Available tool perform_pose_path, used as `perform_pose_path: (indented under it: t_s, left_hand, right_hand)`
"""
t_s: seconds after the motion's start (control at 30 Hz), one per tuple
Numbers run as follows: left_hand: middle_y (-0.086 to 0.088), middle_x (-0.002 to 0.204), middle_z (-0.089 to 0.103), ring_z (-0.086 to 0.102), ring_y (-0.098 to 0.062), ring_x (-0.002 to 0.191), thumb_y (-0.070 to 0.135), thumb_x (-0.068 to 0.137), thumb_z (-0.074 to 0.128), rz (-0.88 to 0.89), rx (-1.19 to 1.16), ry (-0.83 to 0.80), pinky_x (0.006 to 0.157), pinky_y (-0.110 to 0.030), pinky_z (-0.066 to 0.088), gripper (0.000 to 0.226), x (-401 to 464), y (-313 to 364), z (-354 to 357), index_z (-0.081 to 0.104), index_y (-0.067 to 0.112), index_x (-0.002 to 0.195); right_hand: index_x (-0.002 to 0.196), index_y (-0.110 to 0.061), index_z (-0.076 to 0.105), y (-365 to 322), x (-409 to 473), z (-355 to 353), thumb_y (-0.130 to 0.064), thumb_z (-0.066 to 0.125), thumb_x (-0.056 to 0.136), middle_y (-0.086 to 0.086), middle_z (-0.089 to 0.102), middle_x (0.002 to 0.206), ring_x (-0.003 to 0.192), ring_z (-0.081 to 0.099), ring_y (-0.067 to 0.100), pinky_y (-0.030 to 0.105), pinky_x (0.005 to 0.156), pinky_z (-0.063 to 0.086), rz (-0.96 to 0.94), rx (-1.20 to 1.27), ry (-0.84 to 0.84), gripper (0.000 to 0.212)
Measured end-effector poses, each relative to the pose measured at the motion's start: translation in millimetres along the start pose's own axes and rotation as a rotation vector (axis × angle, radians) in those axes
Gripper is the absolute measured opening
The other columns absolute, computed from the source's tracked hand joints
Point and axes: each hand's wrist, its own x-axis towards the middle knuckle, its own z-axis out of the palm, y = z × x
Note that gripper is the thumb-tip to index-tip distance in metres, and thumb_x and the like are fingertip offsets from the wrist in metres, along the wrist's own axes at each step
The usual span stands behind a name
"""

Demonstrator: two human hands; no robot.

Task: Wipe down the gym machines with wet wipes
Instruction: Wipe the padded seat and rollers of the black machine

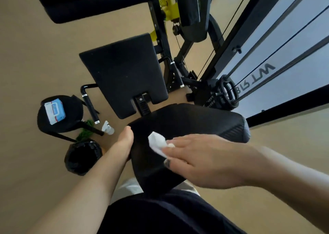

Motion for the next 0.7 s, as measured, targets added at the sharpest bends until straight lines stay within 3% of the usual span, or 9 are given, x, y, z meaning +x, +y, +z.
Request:
perform_pose_path:
  t_s: [0.07, 0.13, 0.2, 0.27, 0.43, 0.5, 0.6, 0.7]
  left_hand:
    - [-0.022, 0.127, 0.061, 0.06, -0.035, 0.114, 0.035, 0.107, 0.034, -0.044, -0.037, -0.025, 0.094, -0.039, 0.044, 0.05, -7, 1, 0, 0.052, 0.0, 0.139]
    - [-0.023, 0.146, 0.05, 0.049, -0.037, 0.133, 0.033, 0.107, 0.035, -0.064, -0.095, -0.031, 0.104, -0.042, 0.041, 0.053, -13, 2, 1, 0.043, 0.0, 0.148]
    - [-0.017, 0.137, 0.055, 0.05, -0.035, 0.132, 0.029, 0.108, 0.035, -0.052, -0.143, -0.036, 0.102, -0.04, 0.041, 0.047, -13, 3, 1, 0.046, 0.002, 0.144]
    - [-0.016, 0.119, 0.062, 0.06, -0.035, 0.114, 0.031, 0.108, 0.036, -0.024, -0.139, -0.022, 0.095, -0.039, 0.044, 0.044, -13, 3, 1, 0.052, 0.003, 0.138]
    - [-0.014, 0.097, 0.067, 0.064, -0.028, 0.091, 0.04, 0.106, 0.034, 0.009, -0.119, -0.122, 0.085, -0.039, 0.05, 0.049, -13, -5, -7, 0.061, 0.007, 0.129]
    - [-0.011, 0.109, 0.069, 0.064, -0.026, 0.098, 0.04, 0.106, 0.033, 0.026, -0.123, -0.186, 0.086, -0.038, 0.051, 0.049, -12, -9, -16, 0.062, 0.009, 0.129]
    - [-0.009, 0.138, 0.059, 0.054, -0.027, 0.128, 0.04, 0.106, 0.03, 0.057, -0.121, -0.249, 0.114, -0.042, 0.039, 0.05, 1, -10, -38, 0.053, 0.009, 0.139]
    - [-0.005, 0.123, 0.058, 0.054, -0.021, 0.119, 0.04, 0.107, 0.03, 0.094, -0.095, -0.29, 0.113, -0.038, 0.037, 0.04, 22, -5, -73, 0.055, 0.011, 0.119]
  right_hand:
    - [0.127, -0.02, 0.06, -22, 26, 14, -0.047, 0.017, 0.107, 0.001, 0.06, 0.132, 0.127, 0.05, 0.019, 0.045, 0.112, 0.039, -0.155, -0.026, -0.019, 0.055]
    - [0.111, -0.016, 0.062, -27, 51, 16, -0.035, 0.021, 0.11, 0.003, 0.063, 0.111, 0.105, 0.056, 0.021, 0.042, 0.097, 0.047, -0.179, -0.099, -0.047, 0.045]
    - [0.111, -0.012, 0.061, -14, 64, 10, -0.027, 0.024, 0.111, 0.004, 0.062, 0.109, 0.1, 0.058, 0.022, 0.038, 0.091, 0.046, -0.105, -0.135, -0.095, 0.04]
    - [0.118, -0.011, 0.061, 4, 66, 1, -0.026, 0.023, 0.112, 0.004, 0.062, 0.117, 0.107, 0.059, 0.024, 0.037, 0.097, 0.045, -0.007, -0.132, -0.119, 0.041]
    - [0.139, -0.012, 0.053, 38, 80, -11, -0.032, 0.022, 0.111, 0.011, 0.055, 0.142, 0.126, 0.054, 0.032, 0.038, 0.103, 0.04, 0.315, -0.133, -0.204, 0.046]
    - [0.147, -0.016, 0.05, 44, 91, -15, -0.048, 0.024, 0.107, 0.007, 0.048, 0.153, 0.138, 0.046, 0.03, 0.041, 0.113, 0.034, 0.444, -0.075, -0.16, 0.057]
    - [0.143, -0.019, 0.056, 40, 117, -18, -0.052, 0.035, 0.104, 0.004, 0.052, 0.149, 0.136, 0.048, 0.026, 0.04, 0.113, 0.037, 0.527, -0.031, -0.154, 0.055]
    - [0.125, -0.02, 0.068, 24, 152, -19, -0.044, 0.052, 0.099, 0.001, 0.064, 0.128, 0.117, 0.059, 0.02, 0.036, 0.103, 0.046, 0.482, 0.079, -0.104, 0.039]
